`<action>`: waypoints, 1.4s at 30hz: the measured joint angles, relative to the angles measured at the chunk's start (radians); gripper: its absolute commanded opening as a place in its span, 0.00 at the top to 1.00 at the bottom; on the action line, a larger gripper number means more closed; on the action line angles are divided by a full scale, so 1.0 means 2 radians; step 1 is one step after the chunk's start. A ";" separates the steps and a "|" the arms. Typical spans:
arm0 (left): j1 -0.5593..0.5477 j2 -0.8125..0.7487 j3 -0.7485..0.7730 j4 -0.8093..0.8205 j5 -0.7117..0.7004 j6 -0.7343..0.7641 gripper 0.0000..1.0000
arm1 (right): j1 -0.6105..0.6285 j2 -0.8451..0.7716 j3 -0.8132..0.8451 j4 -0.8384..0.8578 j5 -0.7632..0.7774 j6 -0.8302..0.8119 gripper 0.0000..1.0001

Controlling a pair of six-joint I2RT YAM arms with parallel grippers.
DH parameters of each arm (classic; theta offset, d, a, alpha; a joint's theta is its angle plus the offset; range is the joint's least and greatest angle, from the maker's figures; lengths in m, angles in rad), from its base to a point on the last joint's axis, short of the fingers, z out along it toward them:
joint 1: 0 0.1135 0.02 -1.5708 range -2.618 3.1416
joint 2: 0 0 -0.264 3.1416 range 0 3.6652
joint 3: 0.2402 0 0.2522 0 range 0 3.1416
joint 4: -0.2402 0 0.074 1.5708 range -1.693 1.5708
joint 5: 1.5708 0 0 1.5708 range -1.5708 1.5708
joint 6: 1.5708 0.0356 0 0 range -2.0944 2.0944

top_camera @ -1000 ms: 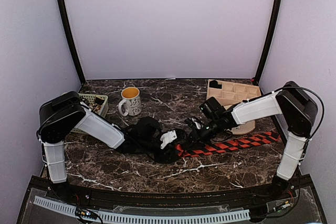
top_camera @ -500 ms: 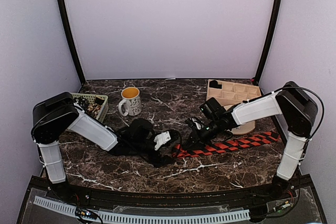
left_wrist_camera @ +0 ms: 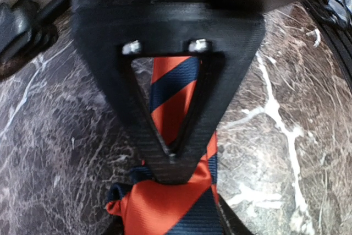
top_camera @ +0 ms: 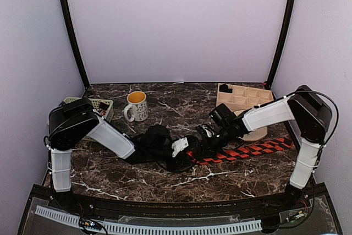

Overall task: Roll the ties
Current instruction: Roll the tie at the center of the board.

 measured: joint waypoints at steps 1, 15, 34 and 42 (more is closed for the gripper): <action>0.000 0.000 0.000 0.000 0.000 -0.001 0.70 | 0.000 0.002 0.000 -0.001 0.003 -0.002 1.00; 0.007 -0.066 -0.114 0.046 -0.005 -0.022 0.36 | -0.001 0.023 0.005 0.004 -0.006 -0.012 1.00; 0.002 0.003 -0.030 0.071 0.024 -0.006 0.44 | 0.001 0.024 0.001 0.005 -0.006 -0.031 1.00; 0.004 -0.004 -0.040 0.056 0.018 0.044 0.71 | 0.008 0.023 0.004 0.006 -0.010 -0.026 1.00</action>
